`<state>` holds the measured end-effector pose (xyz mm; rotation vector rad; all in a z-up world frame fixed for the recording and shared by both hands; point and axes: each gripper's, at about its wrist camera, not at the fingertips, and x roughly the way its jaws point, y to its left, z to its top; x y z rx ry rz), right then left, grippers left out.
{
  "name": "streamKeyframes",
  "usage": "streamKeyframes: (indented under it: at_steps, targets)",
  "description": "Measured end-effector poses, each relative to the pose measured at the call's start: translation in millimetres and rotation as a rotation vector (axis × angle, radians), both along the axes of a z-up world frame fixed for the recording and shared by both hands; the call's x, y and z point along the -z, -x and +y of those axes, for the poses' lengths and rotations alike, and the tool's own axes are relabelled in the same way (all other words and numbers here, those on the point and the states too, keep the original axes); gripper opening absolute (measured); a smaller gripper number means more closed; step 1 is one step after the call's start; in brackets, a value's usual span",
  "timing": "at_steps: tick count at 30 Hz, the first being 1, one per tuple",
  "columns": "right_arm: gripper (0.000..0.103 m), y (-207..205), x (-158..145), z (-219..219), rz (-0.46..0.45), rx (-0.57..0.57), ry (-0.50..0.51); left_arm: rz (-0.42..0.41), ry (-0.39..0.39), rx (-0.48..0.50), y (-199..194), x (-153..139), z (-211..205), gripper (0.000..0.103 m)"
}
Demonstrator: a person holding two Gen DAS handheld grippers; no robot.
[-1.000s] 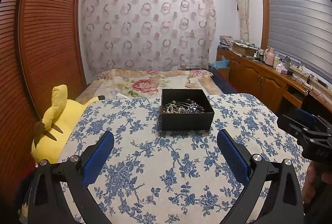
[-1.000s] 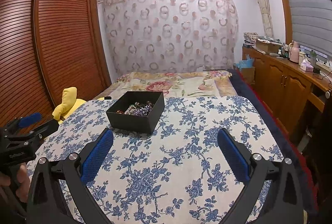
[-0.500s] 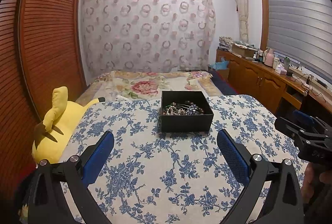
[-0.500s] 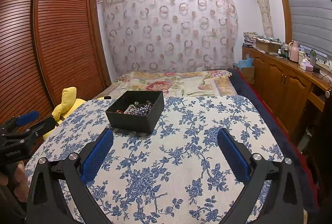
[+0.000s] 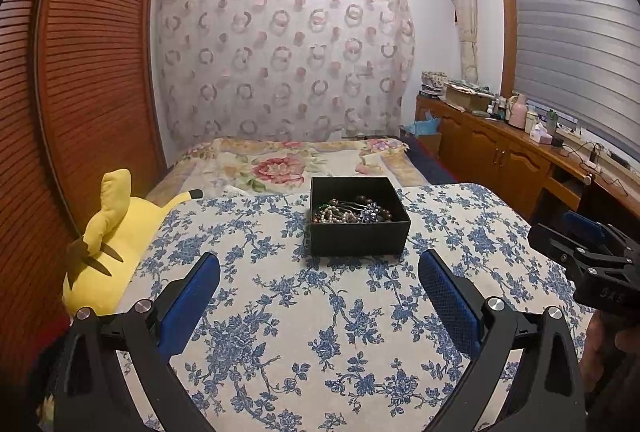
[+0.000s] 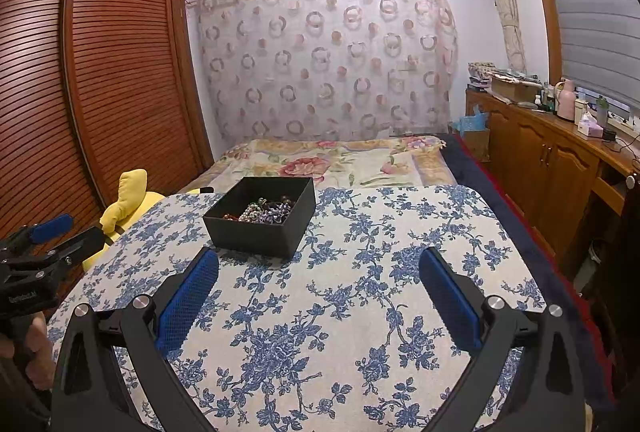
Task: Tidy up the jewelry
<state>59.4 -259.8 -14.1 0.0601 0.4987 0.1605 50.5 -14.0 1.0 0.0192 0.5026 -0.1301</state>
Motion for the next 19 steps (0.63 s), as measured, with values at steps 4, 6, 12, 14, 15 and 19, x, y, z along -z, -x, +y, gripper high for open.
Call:
streamKeyframes:
  at_steps: [4, 6, 12, 14, 15, 19]
  targets:
    - [0.101, 0.0, 0.1, 0.1, 0.001, 0.001, -0.001, -0.001, 0.002, 0.005, 0.2, -1.3, -0.3, 0.096]
    - [0.101, 0.1, 0.3, 0.3, 0.0, 0.001, 0.001, -0.002, 0.002, 0.008, -0.7, -4.0, 0.5, 0.096]
    - [0.101, 0.6, 0.8, 0.0, -0.002, 0.002, 0.001, -0.002, 0.0, 0.005, -0.6, -4.0, 0.0, 0.096]
    - [0.101, 0.3, 1.7, -0.1, -0.002, 0.002, 0.0, -0.001, 0.001, 0.004, -0.6, -4.8, 1.3, 0.096]
    - [0.101, 0.6, 0.9, 0.0, -0.002, 0.002, 0.0, 0.0, 0.001, 0.003, -1.1, -6.3, 2.0, 0.096]
    - [0.101, 0.6, 0.9, 0.1, -0.003, 0.003, 0.001, 0.003, 0.0, 0.0, -1.6, -6.5, 2.9, 0.096]
